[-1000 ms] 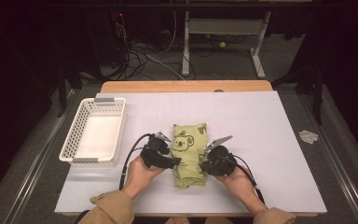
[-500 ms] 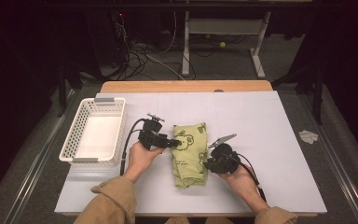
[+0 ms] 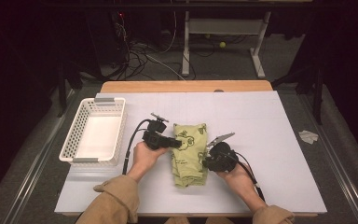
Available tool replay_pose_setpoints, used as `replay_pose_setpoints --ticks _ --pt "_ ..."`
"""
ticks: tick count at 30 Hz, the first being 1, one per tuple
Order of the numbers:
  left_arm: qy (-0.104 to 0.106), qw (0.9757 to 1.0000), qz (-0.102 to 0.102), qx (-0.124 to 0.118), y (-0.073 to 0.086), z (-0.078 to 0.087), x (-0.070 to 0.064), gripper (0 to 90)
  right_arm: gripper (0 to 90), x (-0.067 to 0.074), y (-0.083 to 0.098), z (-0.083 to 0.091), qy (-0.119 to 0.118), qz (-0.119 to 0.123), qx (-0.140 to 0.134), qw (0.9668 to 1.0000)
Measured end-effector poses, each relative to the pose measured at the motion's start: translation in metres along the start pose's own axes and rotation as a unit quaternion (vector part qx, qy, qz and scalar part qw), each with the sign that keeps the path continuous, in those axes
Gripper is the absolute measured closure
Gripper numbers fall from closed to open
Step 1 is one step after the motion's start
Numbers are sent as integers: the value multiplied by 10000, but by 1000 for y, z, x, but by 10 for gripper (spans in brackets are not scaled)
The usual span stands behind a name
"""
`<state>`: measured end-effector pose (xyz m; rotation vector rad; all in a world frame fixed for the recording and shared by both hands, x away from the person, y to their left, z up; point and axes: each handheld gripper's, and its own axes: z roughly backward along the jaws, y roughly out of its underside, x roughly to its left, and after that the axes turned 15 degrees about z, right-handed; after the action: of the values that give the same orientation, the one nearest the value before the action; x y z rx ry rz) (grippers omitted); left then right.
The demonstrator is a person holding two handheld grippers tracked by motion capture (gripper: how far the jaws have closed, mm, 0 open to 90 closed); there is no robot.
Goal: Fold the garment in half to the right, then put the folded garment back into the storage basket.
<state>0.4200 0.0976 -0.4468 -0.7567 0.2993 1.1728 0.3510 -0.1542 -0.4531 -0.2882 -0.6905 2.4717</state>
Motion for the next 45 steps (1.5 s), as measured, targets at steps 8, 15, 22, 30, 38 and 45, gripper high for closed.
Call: replay_pose_setpoints --ticks 8,15,22,30,38,45 --pt "-60 9998 -16 -169 -2 4 9 669 758 3 -5 -4 -12 65 -62 10000" --pt "-209 9990 -160 -351 0 8 5 505 730 2 -2 2 55 113 -92 9999" --pt "-296 9981 -219 -484 1 15 4 424 670 -2 7 9 69 59 -224 9997" --pt "-243 9976 -222 -608 2 20 4 373 607 -7 23 24 237 -42 -474 9986" --pt "-186 9978 -256 -578 2 22 3 359 552 -14 45 42 438 -110 -808 9957" --pt "-99 9979 -255 -595 1 20 2 329 500 -17 70 65 660 -252 -1251 9896"
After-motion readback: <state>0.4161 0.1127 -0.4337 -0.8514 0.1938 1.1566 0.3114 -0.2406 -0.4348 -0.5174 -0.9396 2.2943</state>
